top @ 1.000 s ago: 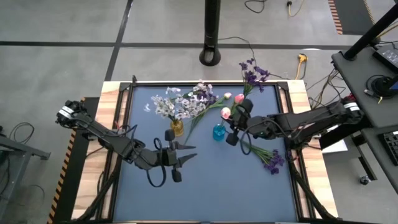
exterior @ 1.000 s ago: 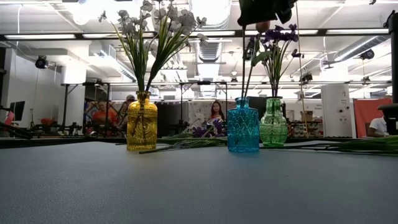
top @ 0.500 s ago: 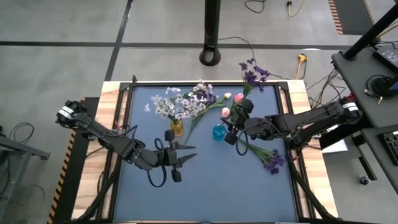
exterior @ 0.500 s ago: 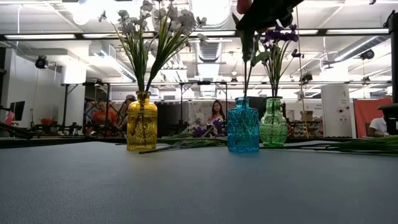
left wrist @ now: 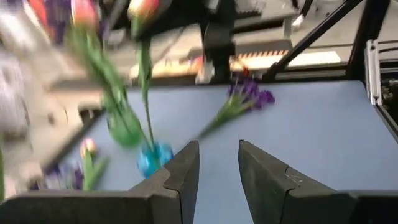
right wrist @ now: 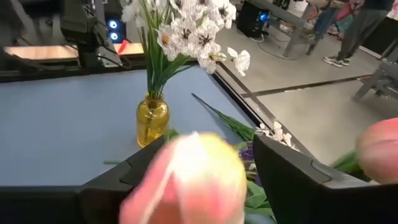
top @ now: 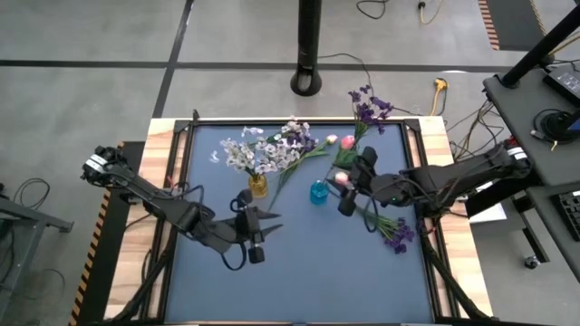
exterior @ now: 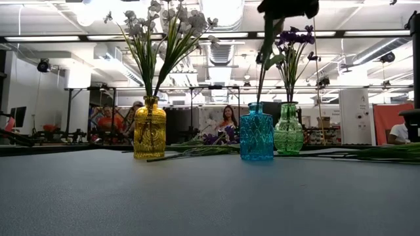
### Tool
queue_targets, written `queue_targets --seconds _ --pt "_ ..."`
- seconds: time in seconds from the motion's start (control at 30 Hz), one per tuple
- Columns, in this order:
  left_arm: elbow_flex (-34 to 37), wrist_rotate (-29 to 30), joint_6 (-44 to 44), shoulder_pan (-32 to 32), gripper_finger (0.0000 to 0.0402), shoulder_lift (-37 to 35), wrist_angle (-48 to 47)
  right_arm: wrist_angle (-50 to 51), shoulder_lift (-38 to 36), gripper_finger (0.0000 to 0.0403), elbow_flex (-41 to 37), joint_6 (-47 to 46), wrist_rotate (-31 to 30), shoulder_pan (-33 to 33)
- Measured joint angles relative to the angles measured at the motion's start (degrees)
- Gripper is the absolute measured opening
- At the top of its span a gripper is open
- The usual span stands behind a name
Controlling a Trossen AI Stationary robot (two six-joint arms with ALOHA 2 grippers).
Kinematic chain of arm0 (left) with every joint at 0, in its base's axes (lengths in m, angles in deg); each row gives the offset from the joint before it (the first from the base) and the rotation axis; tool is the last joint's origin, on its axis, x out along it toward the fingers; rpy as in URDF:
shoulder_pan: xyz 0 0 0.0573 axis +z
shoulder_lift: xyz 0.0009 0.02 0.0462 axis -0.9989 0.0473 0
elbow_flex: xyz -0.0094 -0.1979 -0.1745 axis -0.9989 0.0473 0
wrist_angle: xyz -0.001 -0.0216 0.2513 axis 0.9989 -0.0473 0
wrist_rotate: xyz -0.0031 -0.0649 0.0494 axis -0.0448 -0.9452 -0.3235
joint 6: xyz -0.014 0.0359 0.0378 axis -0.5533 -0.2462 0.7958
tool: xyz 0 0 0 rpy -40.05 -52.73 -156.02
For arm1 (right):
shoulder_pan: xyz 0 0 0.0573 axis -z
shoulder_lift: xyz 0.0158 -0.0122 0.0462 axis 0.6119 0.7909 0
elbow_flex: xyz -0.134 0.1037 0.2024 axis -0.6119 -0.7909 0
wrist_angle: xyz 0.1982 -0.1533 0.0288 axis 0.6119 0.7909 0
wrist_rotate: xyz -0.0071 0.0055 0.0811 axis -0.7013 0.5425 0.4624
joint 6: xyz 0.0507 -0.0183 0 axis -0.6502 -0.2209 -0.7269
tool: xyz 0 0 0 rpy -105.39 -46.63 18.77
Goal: Sort flowers into vase by color
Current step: Put the bottom pink tulip into the blue flower vase, then put the top violet flowers into the green flower vase
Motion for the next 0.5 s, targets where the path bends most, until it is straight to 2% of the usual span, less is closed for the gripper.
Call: queue_targets --seconds 0.1,0.17,0.33,0.5 --pt "0.0 0.0 -11.9 -0.4 0.0096 2.0 -6.2 0.1 -1.3 0.0232 0.1 -0.1 0.0 -0.8" --pt "0.0 -0.2 -16.2 -0.6 0.0096 4.6 -8.2 0.1 -2.3 0.0238 0.1 0.0 0.0 -1.3" --pt "-1.5 -6.9 -18.6 -0.9 0.01 11.3 -9.4 1.1 -4.5 0.0251 0.1 0.0 0.0 -2.6" --pt "-5.5 -7.8 -20.3 -0.8 0.0128 15.3 -14.7 1.0 -5.8 0.0266 0.1 0.0 0.0 -4.5"
